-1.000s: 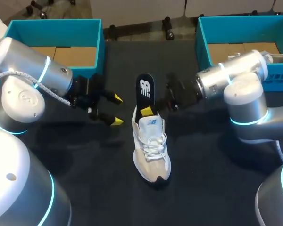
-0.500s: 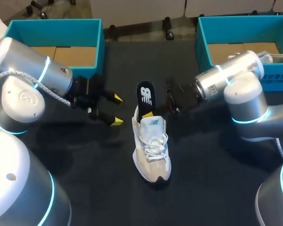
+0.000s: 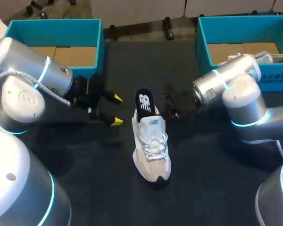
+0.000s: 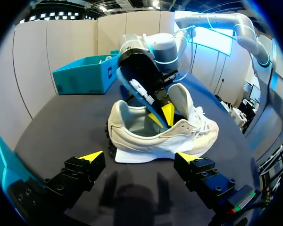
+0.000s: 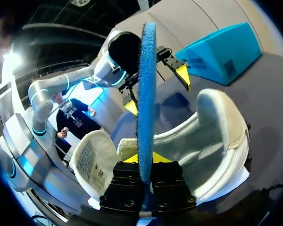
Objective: Take the shoe out of the shoebox, open the shoe tongue, remove and reinsert the insole, then place the shoe into the shoebox
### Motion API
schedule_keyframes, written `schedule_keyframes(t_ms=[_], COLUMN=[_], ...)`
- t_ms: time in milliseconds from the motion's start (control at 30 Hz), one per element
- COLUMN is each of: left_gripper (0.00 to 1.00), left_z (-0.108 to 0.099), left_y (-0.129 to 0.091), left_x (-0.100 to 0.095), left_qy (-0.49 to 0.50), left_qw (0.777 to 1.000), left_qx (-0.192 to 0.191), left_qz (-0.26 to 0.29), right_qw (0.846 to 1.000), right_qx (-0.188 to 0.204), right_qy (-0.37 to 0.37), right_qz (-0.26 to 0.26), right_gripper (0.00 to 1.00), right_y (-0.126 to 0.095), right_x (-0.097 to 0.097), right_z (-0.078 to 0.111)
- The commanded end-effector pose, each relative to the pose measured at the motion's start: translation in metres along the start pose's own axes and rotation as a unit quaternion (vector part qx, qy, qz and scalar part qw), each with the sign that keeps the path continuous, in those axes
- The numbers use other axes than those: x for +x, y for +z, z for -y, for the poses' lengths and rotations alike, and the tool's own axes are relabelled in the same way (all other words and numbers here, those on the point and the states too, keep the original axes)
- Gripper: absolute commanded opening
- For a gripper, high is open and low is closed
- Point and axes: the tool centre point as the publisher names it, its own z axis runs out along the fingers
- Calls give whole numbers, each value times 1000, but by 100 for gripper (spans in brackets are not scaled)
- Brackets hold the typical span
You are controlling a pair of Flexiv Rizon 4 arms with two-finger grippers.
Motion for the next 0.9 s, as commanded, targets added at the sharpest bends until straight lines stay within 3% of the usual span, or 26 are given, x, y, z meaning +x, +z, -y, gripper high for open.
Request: schedule_keyframes(t_ms=[33,167,500,633,667,700,900], left_gripper=[100,100,100,100,100,100,100], left_z=[0,0,0,0,0,0,0], left_y=[0,0,0,0,0,0,0], left_x=[1,1,1,1,1,1,1], left_qy=[0,0,0,0,0,0,0], left_qw=[1000,1000,1000,1000,1000,1000,1000], left_qx=[-1,-1,-1,-1,-1,-1,-1], left_qz=[1,1,1,1,1,1,1], right_qw=[1000,1000,999,999,999,999,999], right_qx=[2,10,18,27,29,33,41], right_qy=[-8,-18,-34,-35,-34,-31,-13], right_qz=[10,18,31,24,20,18,16], right_gripper=[29,35,37,24,17,2,0], right_y=[-2,-6,-18,-16,-15,-13,-11], right_x=[3,6,1,-4,-5,-6,-5], right_z=[-7,-16,-35,-40,-40,-40,-31])
